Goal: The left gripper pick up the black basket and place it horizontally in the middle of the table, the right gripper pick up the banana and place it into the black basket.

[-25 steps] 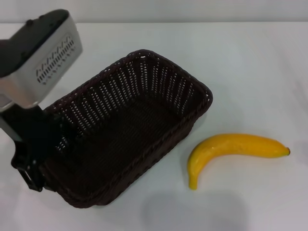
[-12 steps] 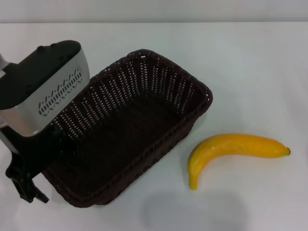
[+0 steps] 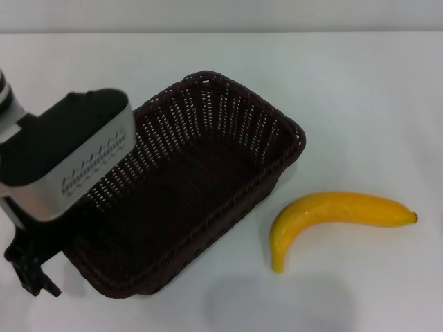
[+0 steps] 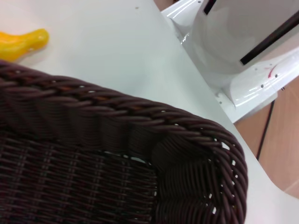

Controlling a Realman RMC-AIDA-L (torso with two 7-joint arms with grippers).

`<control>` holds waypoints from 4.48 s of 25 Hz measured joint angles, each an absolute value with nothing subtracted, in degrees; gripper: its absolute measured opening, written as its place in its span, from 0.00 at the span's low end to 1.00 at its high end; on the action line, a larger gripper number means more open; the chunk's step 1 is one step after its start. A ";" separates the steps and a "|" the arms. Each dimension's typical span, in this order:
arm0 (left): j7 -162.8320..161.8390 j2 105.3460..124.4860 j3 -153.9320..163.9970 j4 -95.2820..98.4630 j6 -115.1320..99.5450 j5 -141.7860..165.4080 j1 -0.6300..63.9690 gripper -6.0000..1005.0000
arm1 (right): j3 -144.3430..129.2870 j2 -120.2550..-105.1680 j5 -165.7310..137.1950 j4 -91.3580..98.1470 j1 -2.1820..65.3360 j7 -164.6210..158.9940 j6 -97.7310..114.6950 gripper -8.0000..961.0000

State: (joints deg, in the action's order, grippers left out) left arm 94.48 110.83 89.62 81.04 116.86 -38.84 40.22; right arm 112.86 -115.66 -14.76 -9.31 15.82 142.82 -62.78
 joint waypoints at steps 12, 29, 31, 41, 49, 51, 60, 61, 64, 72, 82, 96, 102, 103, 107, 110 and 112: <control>105.44 114.95 86.33 80.96 116.08 -30.66 37.09 0.58 | 112.94 -115.66 -14.34 -8.96 15.37 141.22 -62.81 0.91; 117.27 115.21 76.58 85.77 116.53 -26.55 37.29 0.17 | 113.00 -115.66 -13.84 -9.15 15.89 141.23 -60.87 0.91; 118.11 114.71 76.16 87.57 116.63 -26.49 37.23 0.17 | 113.02 -115.61 -13.34 -9.24 16.04 141.24 -60.04 0.91; 124.78 110.29 75.87 95.07 116.91 -27.23 36.86 0.15 | 113.12 -115.57 -10.30 -9.49 16.31 141.24 -57.21 0.91; 136.59 107.96 74.32 99.08 116.79 -28.30 35.68 0.14 | 114.33 -115.60 -9.90 -9.65 17.75 141.77 -52.15 0.91; 139.09 107.16 74.63 100.42 116.74 -29.27 34.96 0.14 | 114.79 -115.63 -9.89 -9.66 18.07 141.85 -51.51 0.91; 148.36 102.32 73.36 99.90 115.23 -33.89 34.20 0.14 | 115.21 -115.85 -9.84 -9.50 18.29 141.42 -50.64 0.91; 148.76 102.08 73.15 99.06 114.61 -34.05 34.30 0.14 | 115.22 -115.85 -9.84 -9.33 18.27 141.39 -50.56 0.91; 149.77 101.53 72.56 96.95 113.05 -34.91 34.54 0.14 | 115.19 -115.87 -9.84 -8.97 18.14 141.31 -50.38 0.91; 154.18 100.42 72.13 90.25 107.55 -37.64 35.21 0.14 | 114.84 -115.91 -9.88 -8.31 17.53 138.40 -50.56 0.91; 159.05 99.21 72.99 74.66 93.65 -41.09 37.44 0.14 | 114.57 -115.98 -10.01 -7.77 18.02 136.94 -50.59 0.91; 161.73 99.39 73.47 67.67 87.77 -45.36 38.83 0.14 | 114.18 -116.04 -10.00 -7.18 18.26 136.10 -50.31 0.91; 161.60 99.55 73.73 66.08 88.65 -46.09 39.05 0.14 | 114.13 -116.06 -9.99 -7.06 18.24 135.63 -50.31 0.91; 161.45 99.56 73.84 66.02 89.01 -46.04 39.13 0.14 | 114.12 -116.06 -9.99 -7.05 18.24 135.63 -50.31 0.91; 159.13 99.73 74.55 66.26 89.81 -45.62 39.14 0.15 | 114.14 -116.10 -9.99 -7.05 18.24 135.54 -50.31 0.91; 157.19 99.87 75.72 66.63 89.03 -44.67 38.98 0.17 | 114.30 -116.13 -9.99 -7.04 18.24 135.46 -50.31 0.91; 156.94 99.97 76.20 66.72 88.99 -43.97 38.83 0.18 | 114.35 -116.13 -9.99 -7.04 18.24 135.45 -50.31 0.91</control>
State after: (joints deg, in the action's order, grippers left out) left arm 156.94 99.97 76.20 66.72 88.99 -43.97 38.83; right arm 114.35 -116.13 -9.99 -7.04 18.24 135.45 -50.31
